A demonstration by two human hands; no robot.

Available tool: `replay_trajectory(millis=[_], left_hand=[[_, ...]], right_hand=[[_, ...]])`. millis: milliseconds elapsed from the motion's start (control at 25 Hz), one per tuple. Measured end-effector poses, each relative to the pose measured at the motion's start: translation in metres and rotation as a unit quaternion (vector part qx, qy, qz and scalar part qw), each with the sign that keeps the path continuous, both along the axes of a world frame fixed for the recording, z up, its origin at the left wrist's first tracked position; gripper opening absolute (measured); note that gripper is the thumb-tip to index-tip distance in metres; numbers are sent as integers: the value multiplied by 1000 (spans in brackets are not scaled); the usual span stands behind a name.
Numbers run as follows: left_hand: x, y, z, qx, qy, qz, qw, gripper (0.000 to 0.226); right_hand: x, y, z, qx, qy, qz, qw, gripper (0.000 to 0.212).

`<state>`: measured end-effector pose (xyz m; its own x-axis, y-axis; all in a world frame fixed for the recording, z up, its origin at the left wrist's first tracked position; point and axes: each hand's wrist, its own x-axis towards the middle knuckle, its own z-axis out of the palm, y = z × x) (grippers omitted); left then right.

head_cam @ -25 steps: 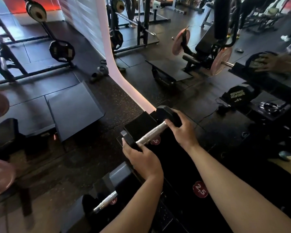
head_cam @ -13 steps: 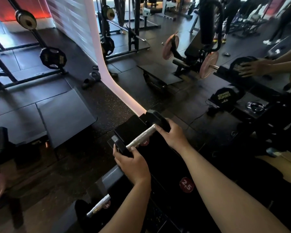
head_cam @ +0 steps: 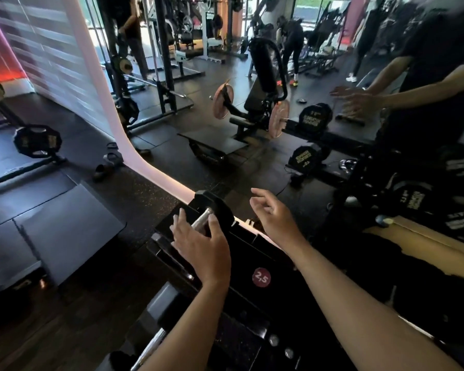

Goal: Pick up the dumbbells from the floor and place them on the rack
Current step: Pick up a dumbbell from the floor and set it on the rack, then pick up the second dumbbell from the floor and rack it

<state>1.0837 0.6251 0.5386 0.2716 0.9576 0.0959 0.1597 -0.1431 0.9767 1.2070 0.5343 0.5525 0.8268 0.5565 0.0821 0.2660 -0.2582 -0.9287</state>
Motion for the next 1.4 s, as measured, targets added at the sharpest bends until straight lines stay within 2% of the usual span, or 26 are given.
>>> replay_trajectory(millis=[120, 200, 360, 480, 720, 960, 1200, 1320, 1400], left_hand=[[6, -31, 14, 27, -40, -133, 990, 55], [10, -64, 22, 14, -51, -246, 968, 47], [13, -146, 35, 6, -42, -444, 895, 35], [-2, -232, 43, 50, 0, -569, 821, 26], [-86, -452, 51, 159, 63, -757, 630, 30], [-237, -673, 59, 261, 43, -880, 394, 31], [-392, -814, 40, 321, 64, -934, 143, 24], [-455, -860, 26, 338, 83, -936, 49, 21], [-487, -884, 14, 352, 89, -932, 12, 24]], right_hand=[[-14, -63, 27, 10, 1, -66, 998, 38], [-27, -121, 42, 20, 5, -123, 992, 38], [-72, -254, 58, -5, -6, -226, 974, 42], [-131, -361, 58, -26, -16, -318, 948, 43], [-307, -566, 46, -77, 2, -482, 873, 34], [-554, -724, 36, -144, 21, -637, 757, 23], [-761, -783, 13, -238, 117, -730, 630, 26], [-836, -789, -5, -239, 163, -767, 572, 27], [-872, -790, -15, -220, 189, -789, 541, 26]])
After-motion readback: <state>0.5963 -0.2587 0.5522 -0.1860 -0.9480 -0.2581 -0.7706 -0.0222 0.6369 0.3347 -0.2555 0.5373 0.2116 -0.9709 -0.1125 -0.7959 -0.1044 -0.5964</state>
